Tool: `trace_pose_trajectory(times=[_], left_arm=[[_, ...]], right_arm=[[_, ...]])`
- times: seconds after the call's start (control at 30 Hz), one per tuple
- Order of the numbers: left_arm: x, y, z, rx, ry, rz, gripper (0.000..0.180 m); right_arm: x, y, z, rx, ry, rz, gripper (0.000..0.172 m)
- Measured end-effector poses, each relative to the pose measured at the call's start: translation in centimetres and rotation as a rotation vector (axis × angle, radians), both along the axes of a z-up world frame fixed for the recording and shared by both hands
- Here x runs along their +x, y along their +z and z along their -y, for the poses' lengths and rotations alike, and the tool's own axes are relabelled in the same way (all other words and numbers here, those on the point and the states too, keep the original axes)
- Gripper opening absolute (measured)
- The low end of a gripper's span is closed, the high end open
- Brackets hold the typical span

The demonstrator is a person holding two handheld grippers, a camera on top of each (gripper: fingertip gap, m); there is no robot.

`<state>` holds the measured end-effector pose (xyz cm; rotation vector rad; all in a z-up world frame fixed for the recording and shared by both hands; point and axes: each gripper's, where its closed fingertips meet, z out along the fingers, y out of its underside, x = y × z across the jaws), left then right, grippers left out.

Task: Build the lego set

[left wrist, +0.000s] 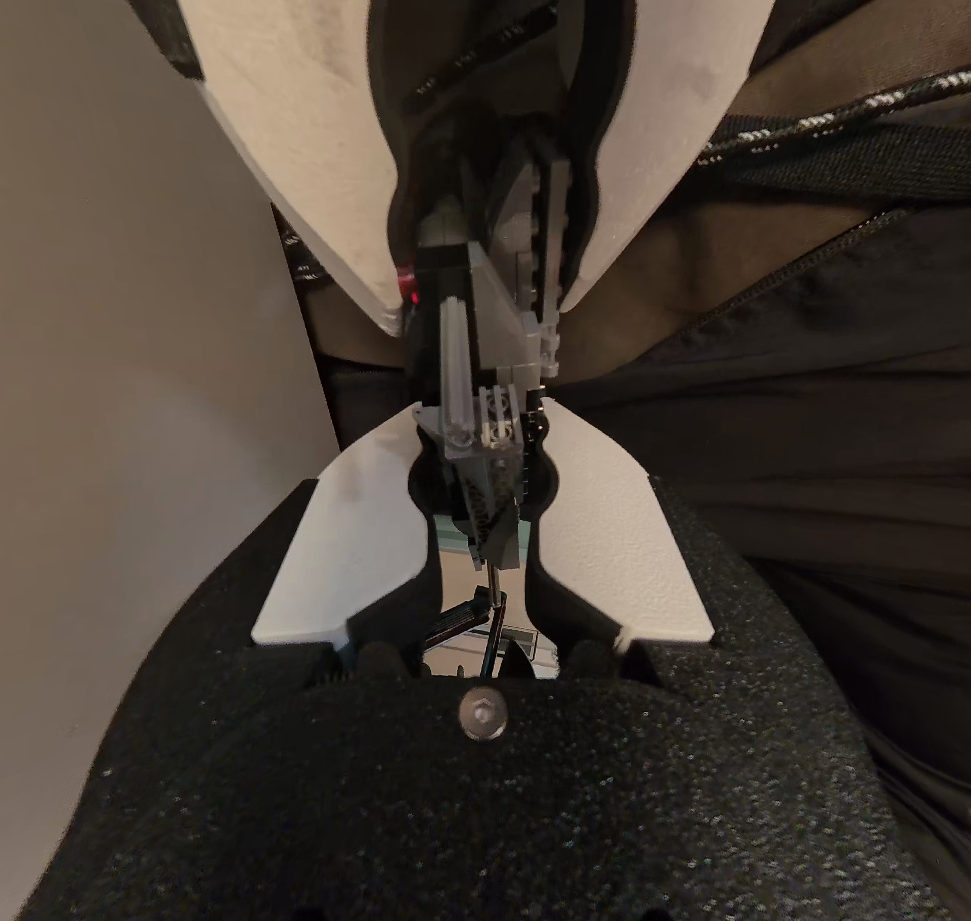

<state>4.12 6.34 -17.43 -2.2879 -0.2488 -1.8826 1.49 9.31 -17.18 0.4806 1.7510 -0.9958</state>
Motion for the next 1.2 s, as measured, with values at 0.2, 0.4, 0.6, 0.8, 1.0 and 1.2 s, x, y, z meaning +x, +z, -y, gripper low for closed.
trace_pose_trajectory(times=[0.2,0.4,0.6,0.8,1.0,1.2], left_arm=[[0.1,-0.2,-0.3,-0.017,-0.004,-0.018,0.034],[0.0,-0.4,-0.4,-0.038,-0.017,-0.034,0.034],[-0.3,-0.8,-0.3,-0.06,-0.016,-0.065,0.033],[-0.4,-0.7,-0.2,-0.065,-0.027,-0.071,0.034],[-1.0,-0.3,-0.5,-0.06,0.018,-0.059,0.035],[-2.1,-0.3,-0.5,-0.059,0.084,-0.075,0.037]], right_arm=[[0.1,-0.2,-0.3,0.004,0.008,-0.013,0.037],[0.1,-0.5,-0.5,0.021,0.004,0.002,0.037],[-0.1,-0.9,-0.4,0.038,-0.015,-0.009,0.037],[-0.2,-0.8,-0.4,0.031,-0.015,-0.016,0.037],[-1.0,-0.3,-0.3,0.006,-0.037,-0.039,0.037],[-2.0,-0.2,-0.2,-0.011,-0.064,-0.098,0.037]])
